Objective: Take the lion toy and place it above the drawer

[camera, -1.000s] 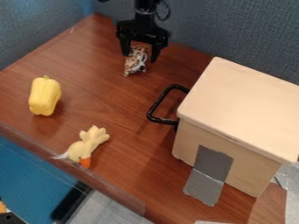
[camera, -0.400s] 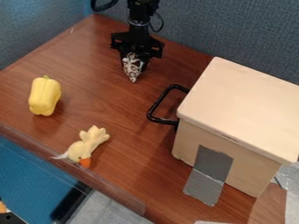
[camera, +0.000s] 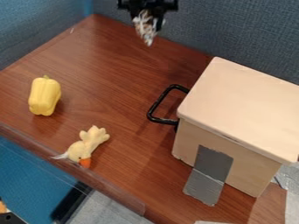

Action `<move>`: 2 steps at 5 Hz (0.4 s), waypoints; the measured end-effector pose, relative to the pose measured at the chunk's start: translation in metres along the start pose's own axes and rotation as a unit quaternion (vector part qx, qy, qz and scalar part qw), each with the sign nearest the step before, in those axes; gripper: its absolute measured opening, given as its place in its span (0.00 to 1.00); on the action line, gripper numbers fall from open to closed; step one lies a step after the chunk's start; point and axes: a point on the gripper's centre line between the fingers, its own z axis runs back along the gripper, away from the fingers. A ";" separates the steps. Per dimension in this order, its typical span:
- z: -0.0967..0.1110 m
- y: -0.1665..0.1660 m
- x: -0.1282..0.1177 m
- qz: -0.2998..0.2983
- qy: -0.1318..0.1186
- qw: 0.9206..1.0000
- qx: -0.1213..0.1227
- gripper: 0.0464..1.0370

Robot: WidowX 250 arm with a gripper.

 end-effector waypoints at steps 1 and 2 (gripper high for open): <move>0.031 -0.038 -0.021 -0.033 -0.007 0.999 -0.025 0.42; 0.040 -0.075 -0.056 -0.073 0.003 0.997 -0.037 0.42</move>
